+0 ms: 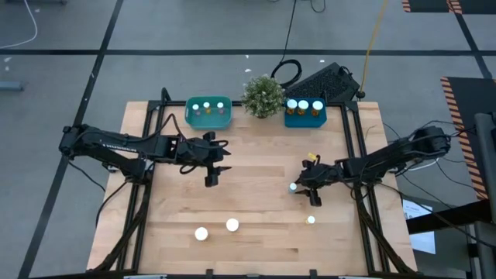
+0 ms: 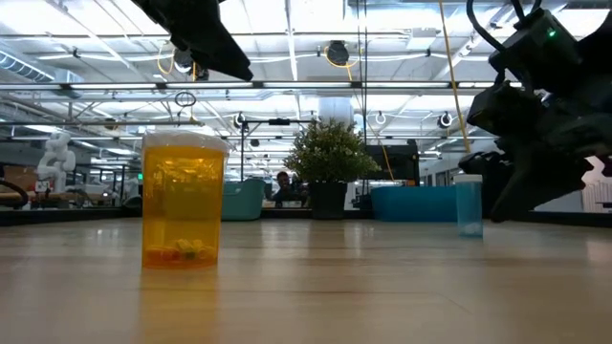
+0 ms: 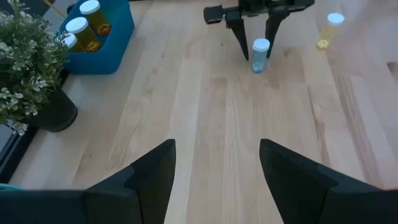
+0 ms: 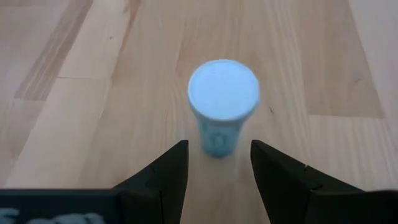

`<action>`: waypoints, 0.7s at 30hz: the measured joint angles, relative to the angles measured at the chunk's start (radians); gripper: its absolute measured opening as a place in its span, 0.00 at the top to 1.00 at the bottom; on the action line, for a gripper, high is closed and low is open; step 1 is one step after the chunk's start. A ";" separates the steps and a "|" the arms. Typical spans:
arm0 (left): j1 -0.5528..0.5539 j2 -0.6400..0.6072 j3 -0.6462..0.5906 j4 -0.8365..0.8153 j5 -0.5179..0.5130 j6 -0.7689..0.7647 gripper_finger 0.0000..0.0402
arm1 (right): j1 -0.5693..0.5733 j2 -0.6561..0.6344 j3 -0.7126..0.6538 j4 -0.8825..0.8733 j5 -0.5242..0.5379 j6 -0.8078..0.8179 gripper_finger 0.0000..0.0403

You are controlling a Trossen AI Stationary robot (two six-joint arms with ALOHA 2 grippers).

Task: Pick and place medicine bottles into bin by pill shape (circle, oval)
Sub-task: Put the small blue pill bottle into the green bin

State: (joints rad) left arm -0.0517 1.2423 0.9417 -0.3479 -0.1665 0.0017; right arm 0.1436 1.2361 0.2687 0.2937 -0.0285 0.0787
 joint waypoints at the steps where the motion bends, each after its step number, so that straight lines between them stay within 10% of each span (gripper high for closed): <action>1: 0.000 0.000 0.000 0.002 0.000 0.000 0.41 | 0.000 0.015 0.000 0.015 0.000 -0.009 0.59; 21: 0.000 0.000 0.000 0.003 0.000 0.012 0.41 | 0.002 0.220 0.001 0.241 -0.025 -0.038 0.62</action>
State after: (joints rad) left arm -0.0517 1.2423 0.9417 -0.3454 -0.1665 0.0135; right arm 0.1452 1.4564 0.2695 0.5348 -0.0532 0.0410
